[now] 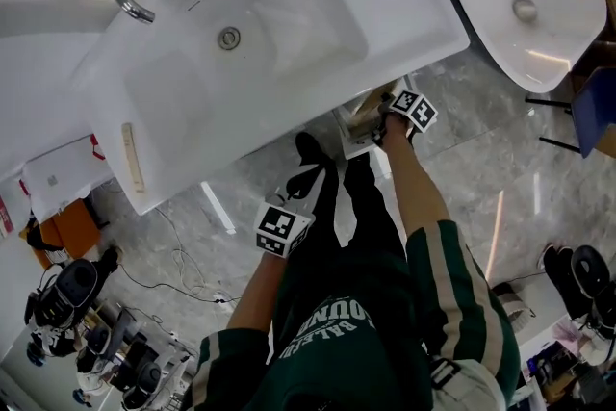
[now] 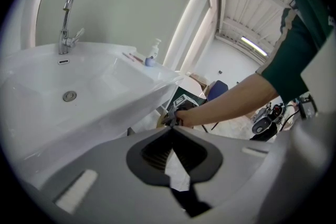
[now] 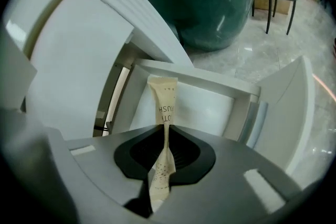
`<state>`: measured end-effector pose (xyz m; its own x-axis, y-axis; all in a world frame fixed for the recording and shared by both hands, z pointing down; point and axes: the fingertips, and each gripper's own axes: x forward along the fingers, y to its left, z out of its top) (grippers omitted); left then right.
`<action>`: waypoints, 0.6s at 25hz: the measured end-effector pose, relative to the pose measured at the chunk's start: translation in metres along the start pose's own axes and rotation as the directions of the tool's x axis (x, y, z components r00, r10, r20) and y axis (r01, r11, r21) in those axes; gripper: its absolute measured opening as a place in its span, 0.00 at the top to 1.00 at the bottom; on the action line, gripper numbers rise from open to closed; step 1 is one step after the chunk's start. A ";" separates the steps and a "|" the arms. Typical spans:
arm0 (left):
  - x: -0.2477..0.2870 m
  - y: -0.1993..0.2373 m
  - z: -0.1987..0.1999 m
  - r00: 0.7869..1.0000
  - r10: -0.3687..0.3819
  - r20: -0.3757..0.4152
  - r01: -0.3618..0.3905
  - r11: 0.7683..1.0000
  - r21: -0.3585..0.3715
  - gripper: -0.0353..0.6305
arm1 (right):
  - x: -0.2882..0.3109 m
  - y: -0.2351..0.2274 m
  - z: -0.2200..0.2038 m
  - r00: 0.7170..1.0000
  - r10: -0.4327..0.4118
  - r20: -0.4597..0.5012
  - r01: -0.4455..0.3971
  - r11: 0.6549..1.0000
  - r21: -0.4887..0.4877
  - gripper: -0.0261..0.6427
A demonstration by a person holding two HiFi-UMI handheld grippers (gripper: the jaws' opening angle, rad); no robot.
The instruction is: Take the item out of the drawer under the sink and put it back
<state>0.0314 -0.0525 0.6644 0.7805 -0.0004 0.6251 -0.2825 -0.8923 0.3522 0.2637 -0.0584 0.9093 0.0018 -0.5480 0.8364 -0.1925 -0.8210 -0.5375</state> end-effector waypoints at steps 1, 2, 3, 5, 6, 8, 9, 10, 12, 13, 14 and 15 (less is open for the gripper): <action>0.000 -0.002 0.002 1.000 0.002 0.006 -0.002 1.000 0.003 0.87 | -0.005 0.002 0.001 1.000 0.006 0.003 -0.006 1.000 -0.003 0.91; -0.001 -0.004 0.005 1.000 0.004 0.013 -0.004 1.000 0.005 0.87 | -0.011 0.004 0.003 1.000 0.011 0.007 -0.011 1.000 -0.009 0.91; -0.003 -0.006 0.007 1.000 0.007 0.020 -0.008 1.000 0.005 0.87 | -0.017 0.006 0.004 1.000 0.017 0.009 -0.016 1.000 -0.019 0.91; -0.007 -0.010 0.011 0.999 0.017 0.036 -0.017 1.000 0.001 0.87 | -0.031 0.011 0.005 1.000 0.027 0.008 -0.027 0.999 -0.045 0.91; -0.008 -0.011 0.014 0.999 0.023 0.044 -0.023 1.000 -0.001 0.87 | -0.038 0.014 0.005 0.999 0.032 0.006 -0.032 0.998 -0.057 0.91; -0.010 -0.011 0.018 0.998 0.036 0.058 -0.036 0.999 -0.001 0.87 | -0.051 0.021 0.008 0.999 0.043 0.010 -0.042 0.996 -0.075 0.91; -0.011 -0.011 0.020 0.997 0.042 0.065 -0.042 0.999 -0.002 0.87 | -0.058 0.024 0.008 0.999 0.048 0.014 -0.047 0.995 -0.083 0.91; -0.013 -0.011 0.022 0.996 0.049 0.073 -0.049 0.999 -0.004 0.87 | -0.065 0.026 0.008 0.998 0.053 0.018 -0.051 0.994 -0.094 0.91; -0.018 -0.011 0.027 0.994 0.067 0.091 -0.066 0.998 -0.010 0.87 | -0.080 0.030 0.007 0.998 0.060 0.018 -0.057 0.991 -0.122 0.91; -0.021 -0.011 0.031 0.992 0.077 0.103 -0.076 0.997 -0.010 0.87 | -0.087 0.034 0.006 0.998 0.064 0.014 -0.062 0.989 -0.138 0.91; -0.023 -0.009 0.035 0.989 0.088 0.115 -0.088 0.996 -0.009 0.87 | -0.094 0.039 0.006 0.997 0.071 0.011 -0.068 0.986 -0.155 0.91; -0.027 -0.008 0.038 0.987 0.101 0.127 -0.101 0.995 -0.008 0.87 | -0.101 0.043 0.004 0.997 0.079 0.007 -0.076 0.981 -0.176 0.91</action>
<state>0.0341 -0.0627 0.6183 0.8123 -0.1475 0.5643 -0.3643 -0.8839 0.2933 0.2594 -0.0392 0.8009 -0.0065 -0.6122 0.7907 -0.3619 -0.7357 -0.5726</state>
